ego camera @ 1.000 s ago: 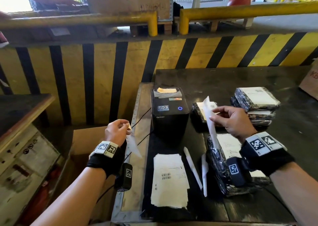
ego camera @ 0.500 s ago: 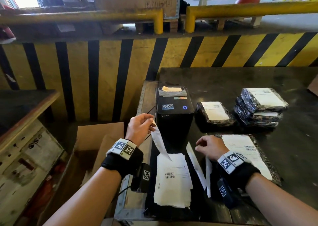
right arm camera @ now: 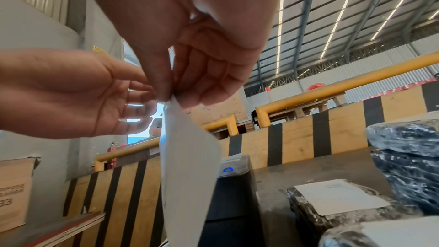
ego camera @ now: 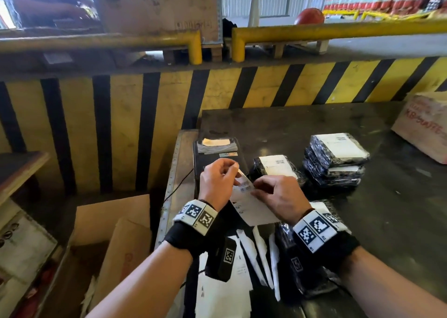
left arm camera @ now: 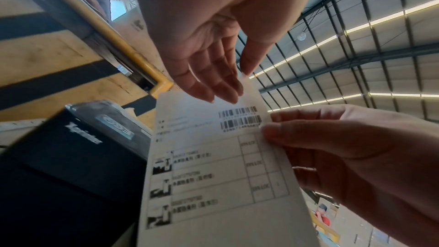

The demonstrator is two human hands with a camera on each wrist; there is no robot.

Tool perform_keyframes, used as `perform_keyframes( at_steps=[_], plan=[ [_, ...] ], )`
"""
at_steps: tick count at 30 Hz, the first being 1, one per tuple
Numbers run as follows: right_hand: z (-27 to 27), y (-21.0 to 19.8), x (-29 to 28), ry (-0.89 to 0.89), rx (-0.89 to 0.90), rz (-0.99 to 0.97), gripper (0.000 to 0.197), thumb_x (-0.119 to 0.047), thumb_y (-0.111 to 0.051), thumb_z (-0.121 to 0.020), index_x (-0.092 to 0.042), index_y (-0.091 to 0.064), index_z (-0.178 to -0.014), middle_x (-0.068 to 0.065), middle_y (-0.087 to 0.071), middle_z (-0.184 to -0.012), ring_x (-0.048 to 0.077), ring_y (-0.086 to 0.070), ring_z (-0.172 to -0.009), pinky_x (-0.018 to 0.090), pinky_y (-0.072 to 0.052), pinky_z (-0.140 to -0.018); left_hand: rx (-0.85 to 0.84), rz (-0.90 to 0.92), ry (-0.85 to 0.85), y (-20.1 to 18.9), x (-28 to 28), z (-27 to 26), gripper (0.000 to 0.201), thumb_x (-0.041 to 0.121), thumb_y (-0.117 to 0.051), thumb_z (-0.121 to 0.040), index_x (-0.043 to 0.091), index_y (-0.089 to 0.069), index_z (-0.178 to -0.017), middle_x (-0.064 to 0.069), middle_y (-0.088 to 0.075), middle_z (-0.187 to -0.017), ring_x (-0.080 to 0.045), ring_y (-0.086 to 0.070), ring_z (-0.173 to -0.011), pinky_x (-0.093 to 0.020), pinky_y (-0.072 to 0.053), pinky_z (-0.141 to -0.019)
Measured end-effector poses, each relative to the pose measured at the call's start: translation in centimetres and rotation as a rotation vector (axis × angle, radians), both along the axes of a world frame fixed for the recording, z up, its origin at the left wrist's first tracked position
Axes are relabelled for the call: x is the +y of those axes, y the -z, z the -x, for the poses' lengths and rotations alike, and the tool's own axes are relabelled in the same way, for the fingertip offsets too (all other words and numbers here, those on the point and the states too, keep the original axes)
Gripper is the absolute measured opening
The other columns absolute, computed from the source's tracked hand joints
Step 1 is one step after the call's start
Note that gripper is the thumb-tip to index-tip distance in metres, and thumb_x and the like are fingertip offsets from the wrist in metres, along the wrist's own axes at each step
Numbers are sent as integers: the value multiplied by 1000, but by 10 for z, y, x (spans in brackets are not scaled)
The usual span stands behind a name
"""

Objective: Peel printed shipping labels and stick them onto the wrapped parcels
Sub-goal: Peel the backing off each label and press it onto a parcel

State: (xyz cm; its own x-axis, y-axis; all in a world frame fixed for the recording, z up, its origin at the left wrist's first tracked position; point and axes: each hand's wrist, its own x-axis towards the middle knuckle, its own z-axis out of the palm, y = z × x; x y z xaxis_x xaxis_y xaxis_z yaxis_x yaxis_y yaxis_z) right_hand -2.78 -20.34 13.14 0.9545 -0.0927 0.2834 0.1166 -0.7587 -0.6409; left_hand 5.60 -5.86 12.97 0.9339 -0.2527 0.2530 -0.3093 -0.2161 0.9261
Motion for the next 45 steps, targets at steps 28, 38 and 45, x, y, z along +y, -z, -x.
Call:
perform_keyframes(
  at_steps=[28,38,45],
  plan=[
    [-131,28,-218,203,89,-223,28,-14,-69,-84,-13,-67,-111,-9,-61,-96,7,-57,-88,6,-41,-73,234,-330,-30,56,-175,-123,17,12,-69,-81,26,-61,-87,1,-72,-85,-19,-69,-82,-42,-56,-81],
    [-181,81,-237,194,338,-154,24,-8,-65,-81,-18,-71,-102,-1,-72,-99,8,-61,-81,15,-42,-72,277,-623,-49,83,-202,-162,22,7,-64,-84,13,-61,-105,-3,-72,-91,-17,-65,-93,-20,-44,-76],
    [-204,99,-247,208,436,-71,28,0,-60,-80,-12,-71,-102,3,-71,-101,18,-64,-91,19,-45,-75,346,-710,-22,98,-216,-179,18,6,-59,-86,16,-61,-101,-5,-71,-98,-20,-64,-96,-22,-45,-76]
  ],
)
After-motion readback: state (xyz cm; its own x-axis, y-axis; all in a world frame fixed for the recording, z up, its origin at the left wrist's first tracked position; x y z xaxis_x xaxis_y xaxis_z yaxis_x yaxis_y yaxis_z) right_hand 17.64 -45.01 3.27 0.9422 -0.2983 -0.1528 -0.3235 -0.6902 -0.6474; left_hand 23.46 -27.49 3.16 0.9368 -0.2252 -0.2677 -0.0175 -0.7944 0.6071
